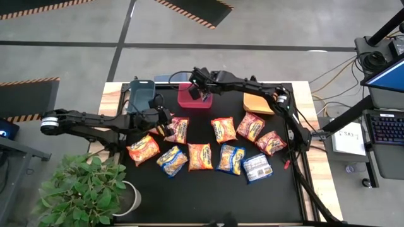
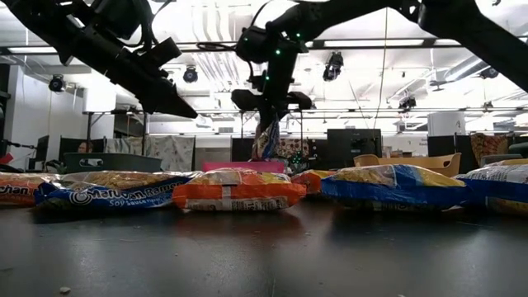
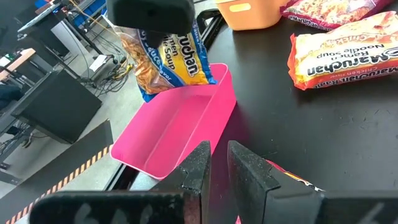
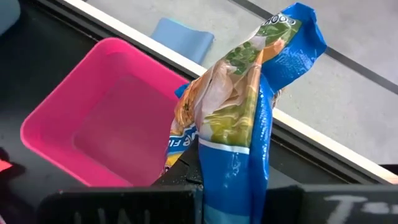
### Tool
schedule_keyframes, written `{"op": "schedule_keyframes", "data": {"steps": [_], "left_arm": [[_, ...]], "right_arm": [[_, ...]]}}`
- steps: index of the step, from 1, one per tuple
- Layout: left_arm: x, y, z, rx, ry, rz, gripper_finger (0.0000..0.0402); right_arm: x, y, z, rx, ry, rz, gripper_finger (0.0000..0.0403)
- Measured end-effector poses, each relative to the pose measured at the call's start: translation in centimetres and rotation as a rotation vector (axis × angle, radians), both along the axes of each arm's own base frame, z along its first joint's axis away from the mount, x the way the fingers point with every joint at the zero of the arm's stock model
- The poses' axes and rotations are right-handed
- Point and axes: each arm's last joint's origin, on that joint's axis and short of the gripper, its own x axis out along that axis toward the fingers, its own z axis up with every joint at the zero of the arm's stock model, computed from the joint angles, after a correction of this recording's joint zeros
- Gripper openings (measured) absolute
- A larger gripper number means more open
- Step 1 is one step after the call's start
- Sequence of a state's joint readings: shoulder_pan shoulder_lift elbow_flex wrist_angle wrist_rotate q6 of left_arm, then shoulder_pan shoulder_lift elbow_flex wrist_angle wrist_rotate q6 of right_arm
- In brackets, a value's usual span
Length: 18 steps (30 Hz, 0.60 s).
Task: Sort Maruchan noodles
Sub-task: Put the blue noodle pack into the pink bin
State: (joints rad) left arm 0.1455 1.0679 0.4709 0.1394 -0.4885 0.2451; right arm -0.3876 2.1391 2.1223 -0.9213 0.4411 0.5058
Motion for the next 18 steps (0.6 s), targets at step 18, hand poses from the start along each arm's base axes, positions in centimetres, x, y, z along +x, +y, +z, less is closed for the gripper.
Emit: {"op": "schedule_keyframes", "data": {"steps": [18], "left_arm": [[0.0, 0.0, -0.1, -0.004, 0.006, 0.002, 0.0039]], "right_arm": [[0.7, -0.5, -3.0, 0.007, 0.078, -0.028, 0.0017]]}}
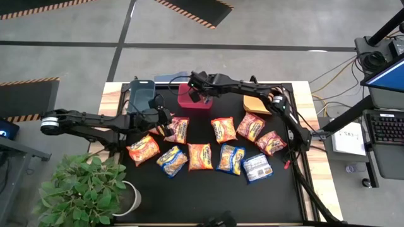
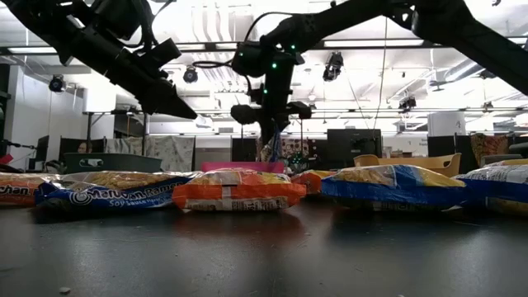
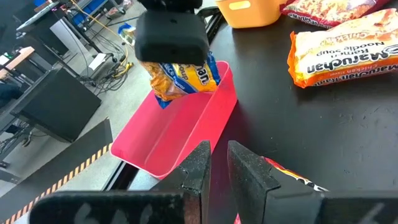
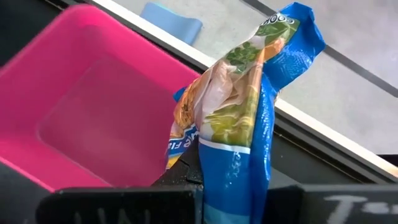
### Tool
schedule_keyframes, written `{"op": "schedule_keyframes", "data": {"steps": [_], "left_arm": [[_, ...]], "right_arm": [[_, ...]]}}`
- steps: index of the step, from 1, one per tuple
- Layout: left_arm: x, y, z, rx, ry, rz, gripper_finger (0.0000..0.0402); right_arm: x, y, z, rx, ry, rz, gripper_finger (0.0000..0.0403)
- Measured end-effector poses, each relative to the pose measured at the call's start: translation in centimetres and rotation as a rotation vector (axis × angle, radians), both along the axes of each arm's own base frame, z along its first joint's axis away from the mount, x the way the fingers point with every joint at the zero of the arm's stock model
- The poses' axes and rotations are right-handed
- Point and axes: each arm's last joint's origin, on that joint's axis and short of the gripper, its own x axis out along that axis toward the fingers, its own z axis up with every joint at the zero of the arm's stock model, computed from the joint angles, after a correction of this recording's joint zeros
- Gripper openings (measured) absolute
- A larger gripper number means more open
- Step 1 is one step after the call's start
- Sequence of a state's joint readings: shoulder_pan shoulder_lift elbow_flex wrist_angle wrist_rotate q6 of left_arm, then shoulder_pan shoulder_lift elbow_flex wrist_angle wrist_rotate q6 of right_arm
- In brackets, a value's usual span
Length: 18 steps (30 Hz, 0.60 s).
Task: Sort Maruchan noodles
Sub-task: Put the blue noodle pack into the pink bin
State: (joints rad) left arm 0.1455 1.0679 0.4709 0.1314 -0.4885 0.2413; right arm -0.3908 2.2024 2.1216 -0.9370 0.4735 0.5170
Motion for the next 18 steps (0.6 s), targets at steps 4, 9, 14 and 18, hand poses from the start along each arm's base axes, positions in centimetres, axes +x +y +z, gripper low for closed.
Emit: {"op": "schedule_keyframes", "data": {"steps": [4, 9, 14, 18], "left_arm": [[0.0, 0.0, 0.0, -0.003, -0.002, 0.002, 0.0039], [0.0, 0.0, 0.0, -0.005, -0.003, 0.003, 0.0039], [0.0, 0.0, 0.0, -0.005, -0.003, 0.003, 0.0039], [0.0, 0.0, 0.0, -0.005, -0.003, 0.002, 0.0039]], "right_arm": [[0.3, -0.1, -1.1, 0.01, 0.018, -0.004, 0.0017], [0.5, -0.3, -2.1, 0.017, 0.041, -0.002, 0.0019], [0.5, -0.4, -2.2, 0.016, 0.043, -0.003, 0.0045], [0.5, -0.4, -2.2, 0.017, 0.045, -0.002, 0.0083]]}}
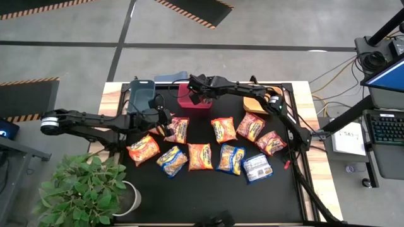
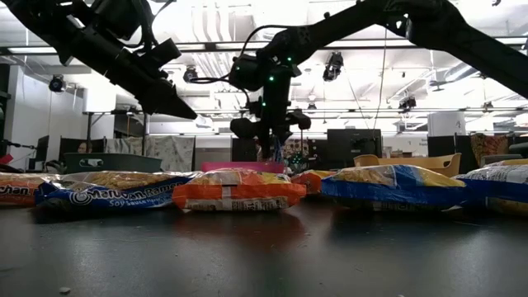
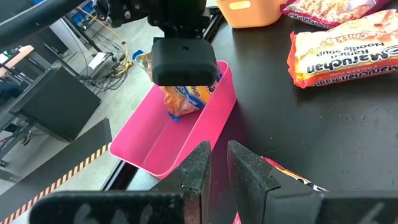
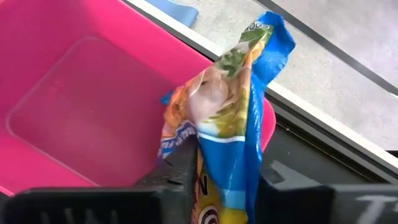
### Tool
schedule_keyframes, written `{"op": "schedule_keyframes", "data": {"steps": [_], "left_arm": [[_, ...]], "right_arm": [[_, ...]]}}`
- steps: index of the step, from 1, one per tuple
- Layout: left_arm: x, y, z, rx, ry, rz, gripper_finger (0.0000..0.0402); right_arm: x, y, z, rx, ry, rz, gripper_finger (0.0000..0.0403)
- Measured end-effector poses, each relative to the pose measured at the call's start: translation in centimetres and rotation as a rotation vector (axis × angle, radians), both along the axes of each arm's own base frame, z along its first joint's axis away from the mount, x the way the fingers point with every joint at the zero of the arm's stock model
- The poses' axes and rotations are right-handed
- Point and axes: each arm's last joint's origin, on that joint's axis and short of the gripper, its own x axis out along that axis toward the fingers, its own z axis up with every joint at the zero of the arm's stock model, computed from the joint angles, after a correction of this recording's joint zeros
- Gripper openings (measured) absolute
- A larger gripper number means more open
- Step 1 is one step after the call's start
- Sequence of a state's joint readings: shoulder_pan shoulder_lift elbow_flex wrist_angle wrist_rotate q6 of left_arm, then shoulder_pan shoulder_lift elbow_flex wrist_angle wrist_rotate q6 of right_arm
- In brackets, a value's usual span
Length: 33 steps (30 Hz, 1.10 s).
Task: Sort Maruchan noodles
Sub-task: Put the blue noodle pack into the pink bin, then put the red noodle pack into the gray bin
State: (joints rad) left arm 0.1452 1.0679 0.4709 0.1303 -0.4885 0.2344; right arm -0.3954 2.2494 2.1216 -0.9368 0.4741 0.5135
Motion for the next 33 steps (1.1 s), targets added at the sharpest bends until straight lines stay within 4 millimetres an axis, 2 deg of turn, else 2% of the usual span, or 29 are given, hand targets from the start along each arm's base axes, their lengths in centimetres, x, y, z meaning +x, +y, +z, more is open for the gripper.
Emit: {"op": "schedule_keyframes", "data": {"steps": [9, 17, 23, 29, 33], "left_arm": [[0.0, 0.0, -0.1, -0.001, 0.007, 0.0, 0.0039], [0.0, 0.0, -0.1, -0.007, 0.002, 0.003, 0.0039], [0.0, 0.0, -0.1, -0.013, -0.003, 0.006, 0.0039], [0.1, 0.0, 0.2, -0.043, -0.04, 0.023, 0.0039], [0.1, 0.0, 0.2, -0.074, -0.062, 0.039, 0.0039]], "right_arm": [[-0.2, 0.1, 0.4, -0.001, 0.012, 0.012, 0.016], [-1.7, 0.9, 3.8, -0.006, 0.019, 0.037, 0.019], [-3.0, 3.2, 6.3, -0.001, 0.114, 0.138, 0.0194], [-3.3, 6.6, 7.1, -0.044, 0.197, 0.297, 0.0194], [-4.2, 8.6, 7.3, -0.06, 0.21, 0.375, 0.0194]]}}
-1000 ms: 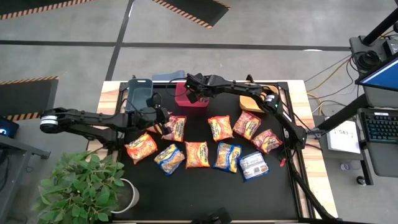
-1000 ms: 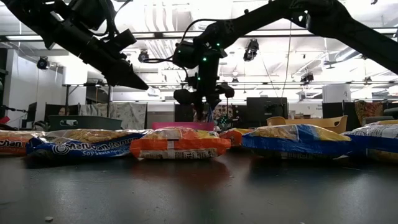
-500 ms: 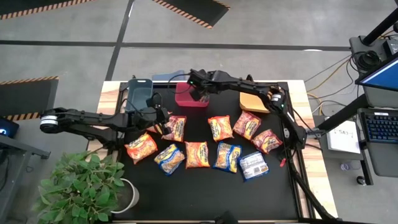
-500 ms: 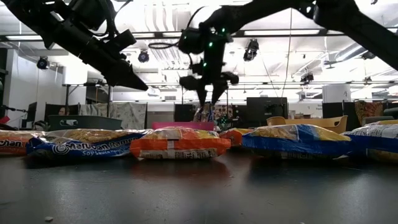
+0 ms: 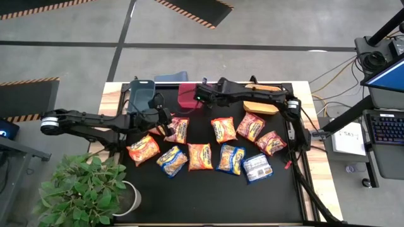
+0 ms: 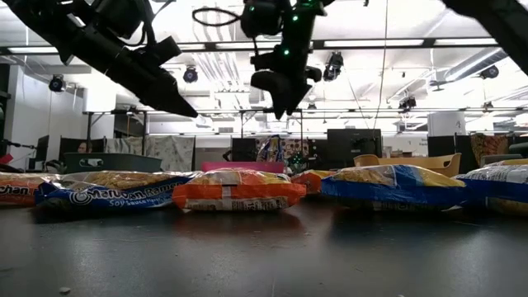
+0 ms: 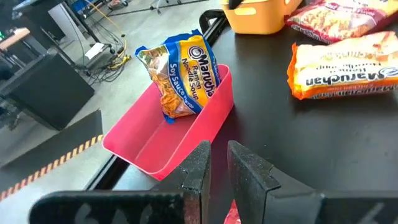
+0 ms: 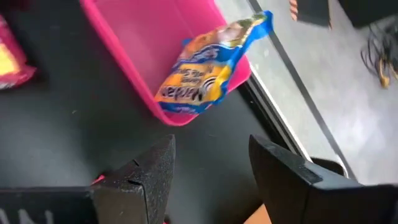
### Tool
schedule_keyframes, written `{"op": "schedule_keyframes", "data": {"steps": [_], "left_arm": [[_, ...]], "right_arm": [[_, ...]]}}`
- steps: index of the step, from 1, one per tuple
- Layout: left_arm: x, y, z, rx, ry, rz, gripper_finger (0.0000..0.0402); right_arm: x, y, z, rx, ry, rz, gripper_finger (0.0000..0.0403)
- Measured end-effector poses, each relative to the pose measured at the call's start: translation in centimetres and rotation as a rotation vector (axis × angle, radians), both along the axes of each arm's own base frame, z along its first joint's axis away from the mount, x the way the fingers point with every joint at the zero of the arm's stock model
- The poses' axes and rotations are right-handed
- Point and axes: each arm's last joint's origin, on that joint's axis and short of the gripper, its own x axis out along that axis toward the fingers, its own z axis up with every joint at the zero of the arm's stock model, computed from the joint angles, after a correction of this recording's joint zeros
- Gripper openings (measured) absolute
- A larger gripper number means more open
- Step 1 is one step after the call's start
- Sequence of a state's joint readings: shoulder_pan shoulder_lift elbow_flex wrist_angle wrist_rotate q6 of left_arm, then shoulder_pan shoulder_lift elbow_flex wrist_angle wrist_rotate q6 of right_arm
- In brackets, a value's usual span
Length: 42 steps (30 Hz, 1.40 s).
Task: Sort Maruchan noodles
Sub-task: Put the red noodle pack into the gray bin
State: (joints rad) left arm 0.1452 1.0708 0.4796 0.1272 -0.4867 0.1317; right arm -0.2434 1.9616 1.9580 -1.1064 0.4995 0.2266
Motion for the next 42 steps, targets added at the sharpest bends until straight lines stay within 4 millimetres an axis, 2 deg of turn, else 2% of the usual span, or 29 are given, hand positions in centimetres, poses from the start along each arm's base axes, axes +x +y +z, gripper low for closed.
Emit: {"op": "schedule_keyframes", "data": {"steps": [6, 13, 22, 28, 32, 36, 42], "left_arm": [[0.3, -0.1, -0.4, -0.108, -0.044, 0.0, 0.0039], [0.7, -0.2, -1.2, -0.293, -0.114, 0.038, 0.0039], [1.3, -0.1, -2.3, -0.5, -0.214, 0.175, 0.0039], [3.0, 0.1, -2.5, -0.576, -0.226, 0.232, 0.0039], [4.5, 0.2, -2.3, -0.615, -0.15, 0.237, 0.0039], [5.4, 0.4, -2.4, -0.655, -0.003, 0.328, 0.0039], [6.0, 0.1, -3.0, -0.688, 0.245, 0.47, 0.0039]], "right_arm": [[-3.0, 2.2, 0.1, -0.023, -0.088, 0.127, 0.0194], [-6.8, 3.7, -1.2, 0.025, -0.357, 0.368, 0.0194], [-10.9, 4.7, -2.7, -0.082, -0.537, 0.524, 0.0194], [-13.1, 4.7, -1.9, -0.173, -0.595, 0.555, 0.0194], [-14.2, 4.3, -0.9, -0.2, -0.652, 0.6, 0.0194], [-15.0, 3.8, 0.0, -0.211, -0.685, 0.632, 0.0194], [-15.3, 3.4, -0.4, -0.218, -0.664, 0.631, 0.0194]]}}
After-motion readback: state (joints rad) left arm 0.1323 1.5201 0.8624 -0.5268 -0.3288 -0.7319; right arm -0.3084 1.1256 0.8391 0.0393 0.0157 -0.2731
